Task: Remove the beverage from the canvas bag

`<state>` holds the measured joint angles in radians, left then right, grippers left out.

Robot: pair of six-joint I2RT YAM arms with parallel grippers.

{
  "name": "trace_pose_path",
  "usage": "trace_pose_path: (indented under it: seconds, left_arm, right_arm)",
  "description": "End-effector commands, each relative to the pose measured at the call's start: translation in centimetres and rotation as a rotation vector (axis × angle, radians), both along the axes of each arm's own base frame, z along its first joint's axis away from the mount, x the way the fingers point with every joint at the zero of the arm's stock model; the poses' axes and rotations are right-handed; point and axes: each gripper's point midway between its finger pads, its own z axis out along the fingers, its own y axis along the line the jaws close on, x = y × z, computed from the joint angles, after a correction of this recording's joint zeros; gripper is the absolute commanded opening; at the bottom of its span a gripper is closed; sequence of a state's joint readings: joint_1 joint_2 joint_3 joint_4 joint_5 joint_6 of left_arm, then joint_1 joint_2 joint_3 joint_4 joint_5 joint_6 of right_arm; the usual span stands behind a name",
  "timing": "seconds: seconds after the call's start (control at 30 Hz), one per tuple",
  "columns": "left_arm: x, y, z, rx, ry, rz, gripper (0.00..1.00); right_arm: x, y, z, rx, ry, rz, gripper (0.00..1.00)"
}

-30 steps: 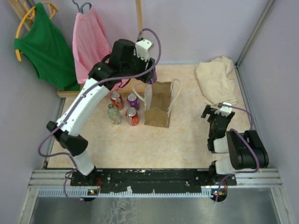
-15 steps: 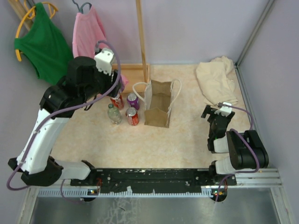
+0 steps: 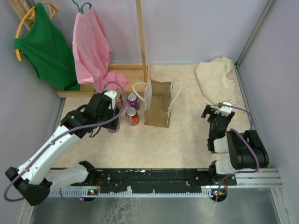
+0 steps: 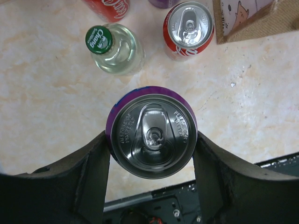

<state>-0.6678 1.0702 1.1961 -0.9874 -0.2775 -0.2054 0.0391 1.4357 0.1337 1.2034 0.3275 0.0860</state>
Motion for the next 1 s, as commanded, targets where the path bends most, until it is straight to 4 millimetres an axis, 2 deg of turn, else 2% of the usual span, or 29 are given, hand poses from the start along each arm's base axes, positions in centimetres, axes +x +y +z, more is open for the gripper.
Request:
trace_pose_path:
  seconds: [0.0,0.07,0.4,0.7,0.97]
  left_arm:
    - [2.3,-1.8,3.0,-0.215,-0.219,0.056,0.0]
    - [2.8,-1.7,2.4,-0.218,-0.241,0.074,0.0]
    - [4.2,-3.2,-3.9,-0.201,-0.17,0.096,0.0]
    - [4.2,-3.7,-6.4,-0.211,-0.122,0.117,0.0]
    - [3.0,-3.7,-9.4,-0.202,-0.038,0.122,0.0]
  right_arm:
    - [1.0,0.0,1.8,-0.01,-0.061,-0.008,0.99]
    - [1.0,0.0,1.9,-0.011,-0.062,-0.008,0.99]
    - [1.0,0.0,1.9,-0.01,-0.062,-0.008,0.99]
    - [1.0,0.0,1.9,-0.01,-0.062,-0.007,0.99]
    - [1.0,0.0,1.9,-0.011,-0.062,-0.007,0.99]
